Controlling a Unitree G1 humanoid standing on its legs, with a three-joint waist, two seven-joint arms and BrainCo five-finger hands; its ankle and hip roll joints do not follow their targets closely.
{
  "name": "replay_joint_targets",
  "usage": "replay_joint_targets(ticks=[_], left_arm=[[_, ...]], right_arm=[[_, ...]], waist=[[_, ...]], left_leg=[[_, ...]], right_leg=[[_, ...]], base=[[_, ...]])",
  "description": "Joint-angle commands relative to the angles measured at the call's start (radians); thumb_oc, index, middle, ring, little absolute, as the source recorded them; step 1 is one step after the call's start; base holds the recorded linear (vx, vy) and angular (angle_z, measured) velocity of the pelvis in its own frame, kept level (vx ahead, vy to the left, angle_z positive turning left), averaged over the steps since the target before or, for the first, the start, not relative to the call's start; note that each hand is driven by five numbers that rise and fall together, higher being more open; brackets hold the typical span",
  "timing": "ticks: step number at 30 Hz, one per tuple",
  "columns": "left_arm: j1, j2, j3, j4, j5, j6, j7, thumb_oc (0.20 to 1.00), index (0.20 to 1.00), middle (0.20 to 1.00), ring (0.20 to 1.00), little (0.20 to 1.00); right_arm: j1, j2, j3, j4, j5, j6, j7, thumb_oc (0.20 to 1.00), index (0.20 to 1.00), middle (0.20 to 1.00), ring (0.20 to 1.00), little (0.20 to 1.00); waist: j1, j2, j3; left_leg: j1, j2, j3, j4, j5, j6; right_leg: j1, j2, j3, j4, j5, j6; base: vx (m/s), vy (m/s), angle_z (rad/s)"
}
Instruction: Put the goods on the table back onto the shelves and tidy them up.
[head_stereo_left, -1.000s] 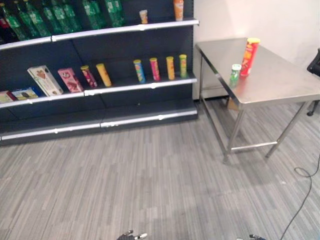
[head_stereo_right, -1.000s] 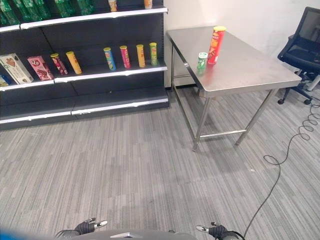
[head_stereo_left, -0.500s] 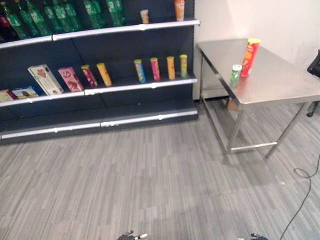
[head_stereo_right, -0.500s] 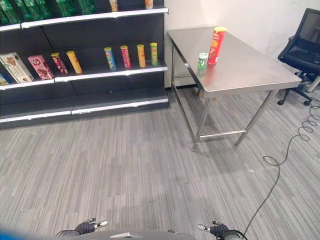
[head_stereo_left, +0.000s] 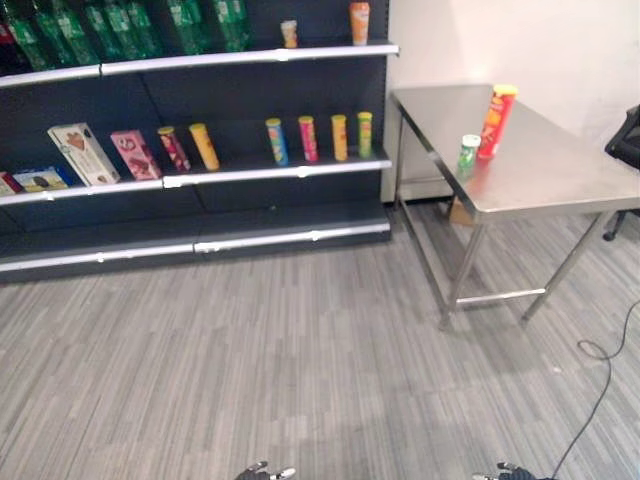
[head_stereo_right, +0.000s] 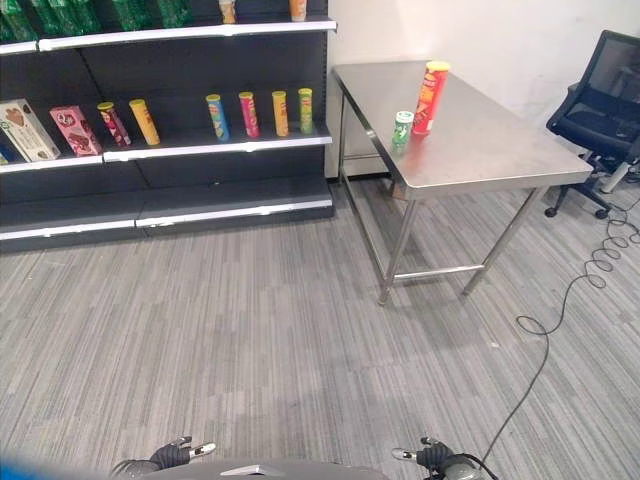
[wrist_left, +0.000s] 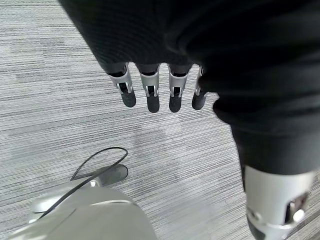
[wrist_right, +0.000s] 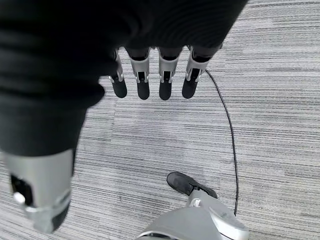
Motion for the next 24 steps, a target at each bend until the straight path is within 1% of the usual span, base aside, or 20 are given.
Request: replay_joint_targets(ticks=[1, 7, 11, 13, 14, 15, 16, 17, 18, 19, 20, 21, 22, 23, 24], left_arm=[[-0.053, 0.013, -0.007, 0.051, 0.03, -0.015, 0.005, 1.0, 1.0, 1.0, 1.0, 1.0], [-0.056, 0.021, -0.002, 0.049, 0.023, -0.01, 0.003, 1.0, 1.0, 1.0, 1.0, 1.0], [-0.055, 0.027, 0.011, 0.05, 0.003, -0.008, 0.008, 1.0, 1.0, 1.0, 1.0, 1.0], [-0.057, 0.031, 0.023, 0.044, -0.03, -0.005, 0.01, 1.0, 1.0, 1.0, 1.0, 1.0], [-0.061, 0.032, 0.025, 0.041, -0.04, -0.005, 0.012, 1.0, 1.0, 1.0, 1.0, 1.0], [-0.065, 0.034, 0.026, 0.035, -0.049, -0.006, 0.012, 1.0, 1.0, 1.0, 1.0, 1.0], [-0.073, 0.033, 0.025, 0.032, -0.057, -0.007, 0.017, 1.0, 1.0, 1.0, 1.0, 1.0], [-0.078, 0.031, 0.024, 0.028, -0.074, -0.011, 0.02, 1.0, 1.0, 1.0, 1.0, 1.0], [-0.079, 0.027, 0.026, 0.026, -0.083, -0.012, 0.02, 1.0, 1.0, 1.0, 1.0, 1.0], [-0.079, 0.024, 0.028, 0.03, -0.089, -0.011, 0.02, 1.0, 1.0, 1.0, 1.0, 1.0], [-0.078, 0.022, 0.027, 0.037, -0.092, -0.012, 0.022, 1.0, 1.0, 1.0, 1.0, 1.0], [-0.08, 0.022, 0.025, 0.038, -0.093, -0.012, 0.023, 1.0, 1.0, 1.0, 1.0, 1.0], [-0.082, 0.025, 0.024, 0.04, -0.098, -0.016, 0.026, 1.0, 1.0, 1.0, 1.0, 1.0], [-0.084, 0.024, 0.024, 0.04, -0.102, -0.018, 0.029, 1.0, 1.0, 1.0, 1.0, 1.0], [-0.084, 0.026, 0.026, 0.04, -0.102, -0.018, 0.03, 1.0, 1.0, 1.0, 1.0, 1.0]], right_arm=[[-0.055, -0.012, 0.05, 0.018, -0.009, -0.017, 0.0, 1.0, 1.0, 1.0, 1.0, 1.0], [-0.048, -0.02, 0.054, 0.024, -0.015, -0.011, 0.002, 1.0, 1.0, 1.0, 1.0, 1.0], [-0.047, -0.018, 0.061, 0.014, -0.008, -0.01, 0.007, 1.0, 1.0, 1.0, 1.0, 1.0], [-0.051, -0.017, 0.064, 0.008, 0.004, -0.014, 0.005, 1.0, 1.0, 1.0, 1.0, 1.0], [-0.055, -0.018, 0.063, 0.006, 0.012, -0.016, 0.003, 1.0, 1.0, 1.0, 1.0, 1.0], [-0.061, -0.022, 0.063, -0.002, 0.021, -0.017, 0.0, 1.0, 1.0, 1.0, 1.0, 1.0], [-0.067, -0.026, 0.062, -0.008, 0.029, -0.019, -0.005, 1.0, 1.0, 1.0, 1.0, 1.0], [-0.07, -0.031, 0.059, -0.018, 0.035, -0.022, -0.009, 1.0, 1.0, 1.0, 1.0, 1.0], [-0.07, -0.035, 0.056, -0.022, 0.036, -0.021, -0.009, 1.0, 1.0, 1.0, 1.0, 1.0], [-0.07, -0.038, 0.053, -0.026, 0.038, -0.023, -0.008, 1.0, 1.0, 1.0, 1.0, 1.0], [-0.072, -0.04, 0.052, -0.031, 0.042, -0.024, -0.01, 1.0, 1.0, 1.0, 1.0, 1.0], [-0.077, -0.04, 0.053, -0.033, 0.046, -0.025, -0.014, 1.0, 1.0, 1.0, 1.0, 1.0], [-0.082, -0.041, 0.055, -0.032, 0.052, -0.028, -0.018, 1.0, 1.0, 1.0, 1.0, 1.0], [-0.086, -0.039, 0.054, -0.029, 0.06, -0.029, -0.023, 1.0, 1.0, 1.0, 1.0, 1.0], [-0.09, -0.036, 0.051, -0.03, 0.065, -0.03, -0.025, 1.0, 1.0, 1.0, 1.0, 1.0]], waist=[[0.0, -0.042, -0.005], [-0.002, -0.042, 0.004], [0.001, -0.049, 0.01], [0.006, -0.058, 0.029], [0.009, -0.065, 0.044], [0.016, -0.071, 0.064], [0.023, -0.074, 0.084], [0.024, -0.072, 0.095], [0.029, -0.074, 0.096], [0.035, -0.077, 0.096], [0.041, -0.078, 0.098], [0.047, -0.075, 0.101], [0.055, -0.066, 0.104], [0.062, -0.066, 0.109], [0.067, -0.064, 0.11]], left_leg=[[-0.02, 0.04, -0.042, 0.026, -0.059, -0.062], [-0.041, 0.044, -0.059, 0.037, -0.053, -0.065], [-0.059, 0.054, -0.073, 0.049, -0.05, -0.071], [-0.109, 0.063, -0.096, 0.135, -0.071, -0.078], [-0.142, 0.057, -0.103, 0.206, -0.084, -0.081], [-0.179, 0.046, -0.116, 0.283, -0.084, -0.084], [-0.229, 0.033, -0.141, 0.348, -0.064, -0.08], [-0.275, 0.018, -0.162, 0.372, -0.053, -0.075], [-0.308, 0.007, -0.164, 0.357, -0.059, -0.07], [-0.343, 0.003, -0.163, 0.33, -0.045, -0.069], [-0.393, 0.002, -0.165, 0.301, 0.0, -0.074], [-0.418, 0.0, -0.166, 0.272, 0.033, -0.081], [-0.45, 0.002, -0.179, 0.225, 0.089, -0.09], [-0.487, 0.002, -0.187, 0.176, 0.113, -0.097], [-0.499, 0.008, -0.181, 0.13, 0.131, -0.104]], right_leg=[[0.024, -0.095, -0.016, 0.047, -0.128, 0.115], [0.005, -0.086, 0.003, 0.054, -0.13, 0.104], [-0.012, -0.071, 0.005, 0.064, -0.136, 0.097], [-0.032, -0.058, 0.02, 0.083, -0.15, 0.078], [-0.037, -0.057, 0.025, 0.093, -0.157, 0.069], [-0.037, -0.054, 0.031, 0.101, -0.163, 0.059], [-0.037, -0.054, 0.03, 0.107, -0.166, 0.051], [-0.035, -0.052, 0.024, 0.105, -0.172, 0.049], [-0.029, -0.051, 0.022, 0.099, -0.176, 0.053], [-0.018, -0.05, 0.018, 0.089, -0.18, 0.059], [-0.005, -0.045, 0.018, 0.078, -0.189, 0.061], [0.004, -0.04, 0.022, 0.074, -0.197, 0.057], [0.015, -0.027, 0.033, 0.068, -0.206, 0.053], [0.034, -0.018, 0.048, 0.057, -0.22, 0.051], [0.052, -0.014, 0.067, 0.05, -0.229, 0.05]], base=[[0.0, 0.0, 0.0], [-0.01, -0.043, 0.05], [0.02, -0.117, 0.01], [-0.01, -0.121, 0.03], [-0.04, -0.097, 0.05], [-0.04, -0.097, 0.03], [-0.03, -0.067, 0.02], [0.05, -0.044, -0.03], [0.13, -0.019, -0.07], [0.22, -0.009, -0.12], [0.23, 0.011, -0.05], [0.25, 0.035, 0.07], [0.28, 0.05, 0.13], [0.32, 0.066, 0.08], [0.34, 0.08, -0.11]])
